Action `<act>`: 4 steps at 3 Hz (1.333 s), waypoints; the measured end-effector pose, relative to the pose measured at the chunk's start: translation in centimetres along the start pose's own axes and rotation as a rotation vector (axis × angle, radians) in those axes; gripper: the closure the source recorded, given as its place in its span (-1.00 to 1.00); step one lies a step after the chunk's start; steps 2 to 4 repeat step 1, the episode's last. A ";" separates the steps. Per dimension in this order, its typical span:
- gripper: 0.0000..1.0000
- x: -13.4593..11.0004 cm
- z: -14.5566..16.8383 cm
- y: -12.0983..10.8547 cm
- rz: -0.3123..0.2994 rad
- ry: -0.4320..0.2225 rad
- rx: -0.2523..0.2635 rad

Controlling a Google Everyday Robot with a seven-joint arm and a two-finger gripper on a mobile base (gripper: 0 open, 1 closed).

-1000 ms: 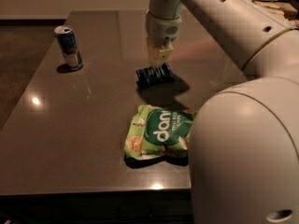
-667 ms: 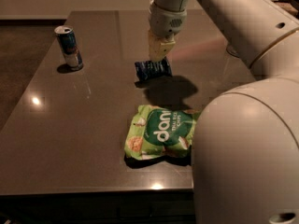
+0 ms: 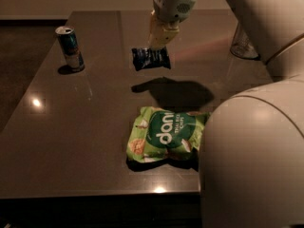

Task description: Pick rxbar blueberry

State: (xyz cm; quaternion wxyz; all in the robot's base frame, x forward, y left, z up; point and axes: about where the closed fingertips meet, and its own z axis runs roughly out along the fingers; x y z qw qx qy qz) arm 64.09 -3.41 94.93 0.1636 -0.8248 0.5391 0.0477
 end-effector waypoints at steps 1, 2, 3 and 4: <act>1.00 -0.3 0.3 -1.3 -0.002 -0.011 0.043; 1.00 -0.3 0.3 -1.3 -0.002 -0.011 0.043; 1.00 -0.3 0.3 -1.3 -0.002 -0.011 0.043; 1.00 -0.3 0.3 -1.3 -0.002 -0.011 0.043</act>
Offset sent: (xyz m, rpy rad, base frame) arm 0.0000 0.0000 0.0000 0.0000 0.0000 0.0000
